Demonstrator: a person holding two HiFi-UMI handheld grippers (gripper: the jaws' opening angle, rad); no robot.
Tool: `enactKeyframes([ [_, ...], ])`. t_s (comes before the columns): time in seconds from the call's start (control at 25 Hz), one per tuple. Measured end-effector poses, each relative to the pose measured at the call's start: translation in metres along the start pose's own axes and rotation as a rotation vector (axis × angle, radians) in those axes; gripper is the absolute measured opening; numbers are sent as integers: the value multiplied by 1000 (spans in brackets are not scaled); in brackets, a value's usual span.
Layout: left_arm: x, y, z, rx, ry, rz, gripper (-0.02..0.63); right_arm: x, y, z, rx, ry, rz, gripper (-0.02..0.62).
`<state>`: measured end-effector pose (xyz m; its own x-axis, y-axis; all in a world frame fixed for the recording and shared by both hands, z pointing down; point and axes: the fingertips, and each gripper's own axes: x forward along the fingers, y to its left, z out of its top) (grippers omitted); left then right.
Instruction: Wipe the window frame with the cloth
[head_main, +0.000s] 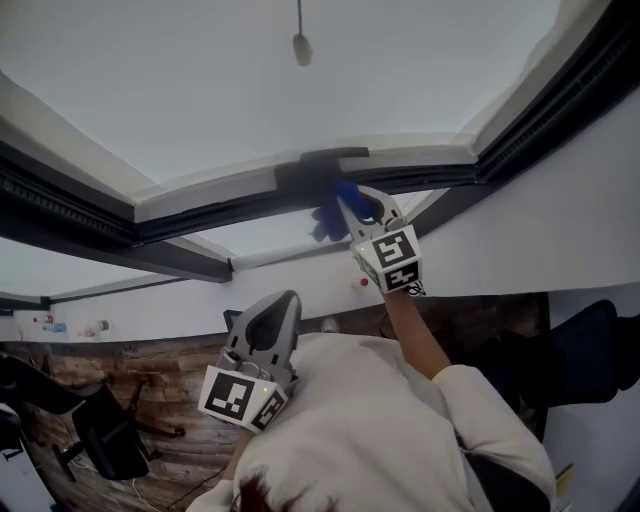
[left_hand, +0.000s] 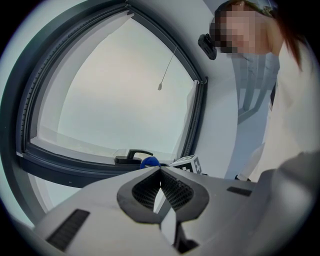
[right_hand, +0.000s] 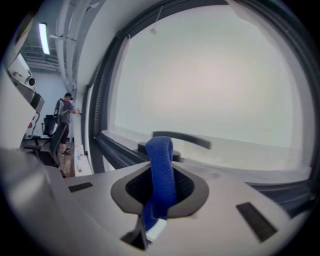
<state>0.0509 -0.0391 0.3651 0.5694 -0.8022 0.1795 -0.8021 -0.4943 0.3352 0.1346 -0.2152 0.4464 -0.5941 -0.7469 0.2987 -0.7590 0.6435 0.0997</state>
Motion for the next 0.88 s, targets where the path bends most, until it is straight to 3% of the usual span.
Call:
enactKeyframes([
  [0.08, -8, 2, 0, -1, 0, 6, 9, 15, 30, 3, -48, 21, 67, 49],
  [0.16, -16, 4, 0, -2, 0, 14, 9, 26, 41, 1, -76, 60, 82, 49],
  [0.44, -36, 10, -3, -10, 7, 39, 9, 37, 32, -7, -17, 110, 50, 49],
  [0.88, -42, -13, -11, -17, 20, -4, 9, 39, 34, -8, -113, 133, 25, 49],
])
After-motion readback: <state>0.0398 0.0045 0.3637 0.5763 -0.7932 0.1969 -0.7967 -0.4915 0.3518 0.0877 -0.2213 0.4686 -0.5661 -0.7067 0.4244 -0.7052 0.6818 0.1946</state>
